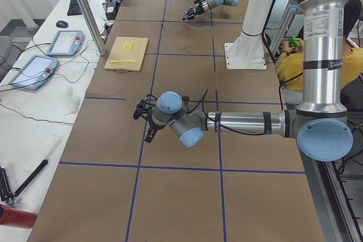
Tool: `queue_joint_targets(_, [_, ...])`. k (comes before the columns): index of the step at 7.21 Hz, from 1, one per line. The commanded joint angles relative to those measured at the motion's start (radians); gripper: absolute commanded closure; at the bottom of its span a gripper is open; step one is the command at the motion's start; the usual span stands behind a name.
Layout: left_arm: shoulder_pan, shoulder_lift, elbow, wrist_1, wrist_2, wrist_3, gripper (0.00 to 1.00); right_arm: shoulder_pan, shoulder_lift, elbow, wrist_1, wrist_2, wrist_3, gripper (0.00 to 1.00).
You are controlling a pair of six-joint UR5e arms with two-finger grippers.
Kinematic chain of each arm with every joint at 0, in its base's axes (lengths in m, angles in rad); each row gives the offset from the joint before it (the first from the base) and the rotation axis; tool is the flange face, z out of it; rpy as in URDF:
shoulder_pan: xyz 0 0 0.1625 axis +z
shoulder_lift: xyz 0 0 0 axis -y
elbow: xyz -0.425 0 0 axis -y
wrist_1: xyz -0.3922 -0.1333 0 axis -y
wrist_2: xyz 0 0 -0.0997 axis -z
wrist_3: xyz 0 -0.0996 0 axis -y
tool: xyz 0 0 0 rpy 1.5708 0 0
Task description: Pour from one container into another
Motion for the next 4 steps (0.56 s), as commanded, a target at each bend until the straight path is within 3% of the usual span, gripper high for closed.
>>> queue_joint_targets(1, [0.000, 0.000, 0.000, 0.000, 0.000, -0.002, 0.00, -0.004, -0.001, -0.003, -0.001, -0.002, 0.000, 0.88])
queue_joint_targets(4, [0.000, 0.000, 0.002, 0.000, 0.000, -0.002, 0.00, -0.010, -0.001, -0.005, -0.001, 0.000, 0.000, 0.81])
